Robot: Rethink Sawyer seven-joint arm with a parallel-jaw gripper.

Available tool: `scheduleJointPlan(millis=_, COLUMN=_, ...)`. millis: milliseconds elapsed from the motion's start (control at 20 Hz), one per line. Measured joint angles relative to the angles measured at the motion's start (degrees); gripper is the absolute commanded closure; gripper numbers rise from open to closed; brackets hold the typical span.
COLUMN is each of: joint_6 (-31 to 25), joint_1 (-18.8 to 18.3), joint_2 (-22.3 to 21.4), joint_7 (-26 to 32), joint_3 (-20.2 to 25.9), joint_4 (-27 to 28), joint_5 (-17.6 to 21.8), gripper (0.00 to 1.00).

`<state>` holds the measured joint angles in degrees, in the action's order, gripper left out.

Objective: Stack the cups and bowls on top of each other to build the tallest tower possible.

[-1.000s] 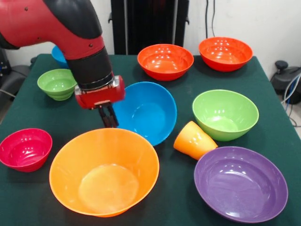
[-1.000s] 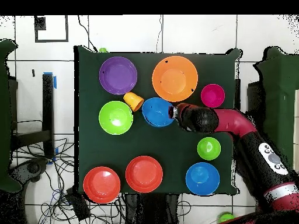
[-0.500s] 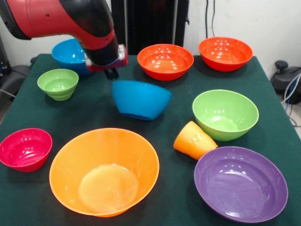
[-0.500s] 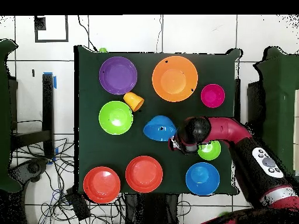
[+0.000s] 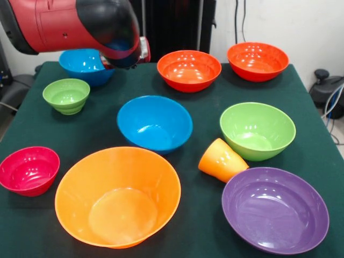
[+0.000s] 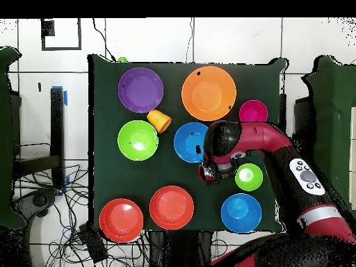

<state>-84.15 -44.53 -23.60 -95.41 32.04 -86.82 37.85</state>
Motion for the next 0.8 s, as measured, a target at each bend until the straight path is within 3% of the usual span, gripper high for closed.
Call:
scheduleJointPlan(millis=250, joint_6=-1.5, joint_1=0.5, joint_2=0.7, joint_7=0.0, joint_3=0.8, joint_4=3.3, joint_5=-1.0, gripper=1.0)
scheduleJointPlan(millis=800, joint_6=-1.6, joint_1=-0.4, joint_2=0.3, joint_7=0.0, joint_3=1.3, joint_4=3.7, joint_5=-2.6, gripper=1.0)
